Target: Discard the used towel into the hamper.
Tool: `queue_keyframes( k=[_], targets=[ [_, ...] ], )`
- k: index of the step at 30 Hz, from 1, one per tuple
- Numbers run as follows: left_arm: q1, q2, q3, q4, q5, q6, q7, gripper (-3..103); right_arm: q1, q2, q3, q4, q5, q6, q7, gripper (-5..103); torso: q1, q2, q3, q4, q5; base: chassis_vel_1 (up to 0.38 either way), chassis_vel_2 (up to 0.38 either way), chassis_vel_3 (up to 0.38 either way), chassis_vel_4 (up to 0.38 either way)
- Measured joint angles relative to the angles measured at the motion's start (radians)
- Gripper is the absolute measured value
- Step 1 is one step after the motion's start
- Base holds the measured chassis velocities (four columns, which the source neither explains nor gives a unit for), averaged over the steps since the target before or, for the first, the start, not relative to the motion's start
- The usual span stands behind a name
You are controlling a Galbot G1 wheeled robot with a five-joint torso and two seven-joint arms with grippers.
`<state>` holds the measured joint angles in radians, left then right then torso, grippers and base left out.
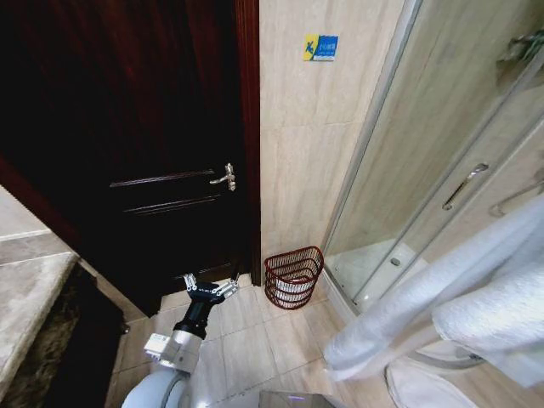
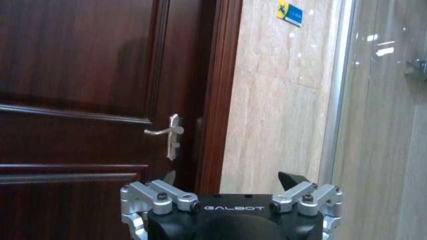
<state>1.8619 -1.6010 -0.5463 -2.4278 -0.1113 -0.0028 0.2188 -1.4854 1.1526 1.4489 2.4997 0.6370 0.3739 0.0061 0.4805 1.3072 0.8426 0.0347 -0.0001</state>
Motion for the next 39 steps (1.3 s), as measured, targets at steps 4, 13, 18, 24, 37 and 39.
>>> queue_keyframes(
  k=[4, 13, 18, 24, 37, 39],
  targets=[
    [0.0, 0.0, 0.0, 0.0, 0.0, 0.0, 0.0, 100, 0.029, -0.037, -0.018, 0.0, -0.005, -0.017, 0.008, 5, 0.0, 0.0, 0.0, 0.0001, 0.0003, 0.0, 0.0, 0.0, 0.0],
    [0.0, 0.0, 0.0, 0.0, 0.0, 0.0, 0.0, 100, 0.098, -0.103, -0.056, 0.0, -0.007, -0.023, 0.01, 5, 0.0, 0.0, 0.0, 0.0001, 0.0001, 0.013, 0.01, 0.013, 0.014],
    [0.0, 0.0, 0.0, 0.0, 0.0, 0.0, 0.0, 100, 0.126, -0.121, -0.078, -0.021, -0.017, -0.011, 0.009, 5, 0.0, 0.0, 0.0, 0.0001, 0.0001, 0.073, 0.064, 0.078, 0.063],
    [0.0, 0.0, 0.0, 0.0, 0.0, 0.0, 0.0, 100, 0.158, -0.152, -0.079, -0.068, -0.047, 0.019, 0.009, 5, 0.0, 0.0, 0.0, 0.0001, 0.0004, 0.089, 0.099, 0.094, 0.09],
    [0.0, 0.0, 0.0, 0.0, 0.0, 0.0, 0.0, 100, 0.202, -0.17, -0.118, -0.091, -0.025, -0.023, 0.002, 5, 0.0, 0.0, 0.0, 0.0001, 0.0, 0.091, 0.09, 0.096, 0.082],
    [0.0, 0.0, 0.0, 0.0, 0.0, 0.0, 0.0, 100, 0.211, -0.174, -0.129, -0.093, -0.025, -0.026, 0.002, 5, 0.0, 0.0, 0.0, -0.0004, 0.0001, 0.0, 0.0, 0.0, 0.0]
  ],
)
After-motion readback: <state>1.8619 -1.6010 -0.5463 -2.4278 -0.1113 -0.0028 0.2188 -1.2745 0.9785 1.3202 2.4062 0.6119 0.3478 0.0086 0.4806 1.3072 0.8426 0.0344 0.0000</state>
